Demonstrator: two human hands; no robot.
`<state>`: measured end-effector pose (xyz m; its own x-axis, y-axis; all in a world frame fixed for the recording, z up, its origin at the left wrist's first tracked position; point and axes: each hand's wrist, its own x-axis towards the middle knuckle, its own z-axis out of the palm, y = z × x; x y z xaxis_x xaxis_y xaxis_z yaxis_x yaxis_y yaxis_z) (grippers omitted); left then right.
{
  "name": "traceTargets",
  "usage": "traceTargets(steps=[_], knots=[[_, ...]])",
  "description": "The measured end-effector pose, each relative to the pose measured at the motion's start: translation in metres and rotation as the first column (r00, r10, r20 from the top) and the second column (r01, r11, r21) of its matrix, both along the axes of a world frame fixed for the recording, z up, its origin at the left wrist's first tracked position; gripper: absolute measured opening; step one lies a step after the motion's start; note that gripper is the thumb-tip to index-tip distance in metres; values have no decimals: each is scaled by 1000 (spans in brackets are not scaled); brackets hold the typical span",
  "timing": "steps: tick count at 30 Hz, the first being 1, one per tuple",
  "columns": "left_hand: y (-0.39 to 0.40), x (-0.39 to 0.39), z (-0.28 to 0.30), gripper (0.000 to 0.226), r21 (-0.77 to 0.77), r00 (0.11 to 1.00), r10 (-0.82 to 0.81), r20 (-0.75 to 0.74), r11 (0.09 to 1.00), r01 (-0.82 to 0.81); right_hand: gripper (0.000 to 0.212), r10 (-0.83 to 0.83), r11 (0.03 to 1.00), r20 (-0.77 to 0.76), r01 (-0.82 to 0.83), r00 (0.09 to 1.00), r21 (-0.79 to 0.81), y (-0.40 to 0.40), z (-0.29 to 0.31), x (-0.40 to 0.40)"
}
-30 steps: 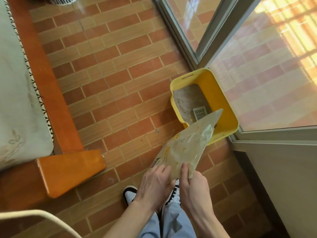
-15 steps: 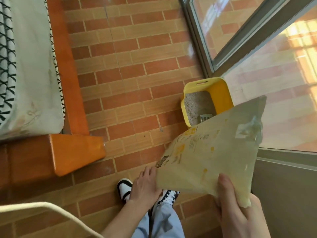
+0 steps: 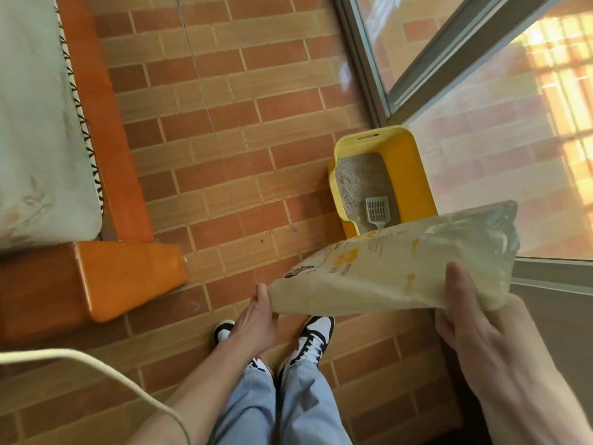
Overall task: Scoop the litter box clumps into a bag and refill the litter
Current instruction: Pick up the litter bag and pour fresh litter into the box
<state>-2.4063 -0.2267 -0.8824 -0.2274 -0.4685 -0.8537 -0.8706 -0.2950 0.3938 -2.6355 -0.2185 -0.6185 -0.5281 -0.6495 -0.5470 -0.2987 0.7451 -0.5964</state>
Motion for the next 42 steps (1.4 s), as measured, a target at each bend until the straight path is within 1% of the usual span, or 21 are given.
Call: traceTargets(steps=[2, 5, 9, 12, 14, 17, 20, 24, 29, 34, 38, 40, 42], knots=[[-5, 1, 0, 56, 21, 999, -26, 34, 999, 26, 86, 89, 995, -50, -87, 995, 52, -9, -1, -9], [-10, 5, 2, 47, 20, 997, -51, 52, 999, 50, 75, 159, 984, -121, -147, 980, 98, -22, -5, -26], [-15, 17, 2, 37, -82, 997, -65, 49, 994, 69, 80, 190, 979, -176, -172, 966, 113, -32, -31, -56], [-25, 22, 8, 34, -170, 988, -105, 114, 978, 124, 77, 214, 974, -223, -190, 951, 126, -47, -57, -73], [-34, 25, 15, 31, -217, 973, -156, 170, 957, 192, 73, 204, 976, -217, -180, 954, 127, -57, -77, -83], [-44, 32, 23, 23, -245, 952, -222, 212, 931, 272, 63, 143, 986, -184, -123, 973, 113, -65, -112, -96], [-58, 40, 24, 23, -281, 925, -284, 252, 893, 351, 57, 91, 989, -195, -66, 977, 130, -73, -147, -104], [-70, 44, 27, 22, -286, 909, -303, 285, 879, 382, 49, 8, 989, -188, 20, 982, 149, -80, -180, -112], [-74, 37, 29, 14, -322, 909, -293, 295, 866, 384, 43, 26, 985, -168, 3, 985, 172, -88, -198, -122], [-76, 27, 30, 27, -333, 896, -288, 339, 854, 400, 40, 34, 979, -97, -14, 995, 204, -92, -212, -142], [-86, 11, 35, 28, -393, 890, -259, 376, 825, 406, 34, 21, 976, -72, -5, 997, 217, -102, -221, -154], [-91, 7, 36, 29, -414, 882, -263, 391, 806, 423, 37, 19, 973, -78, 0, 997, 232, -108, -227, -159], [-93, 6, 36, 27, -423, 866, -294, 404, 780, 462, 44, -21, 970, -90, 42, 996, 240, -111, -234, -162]])
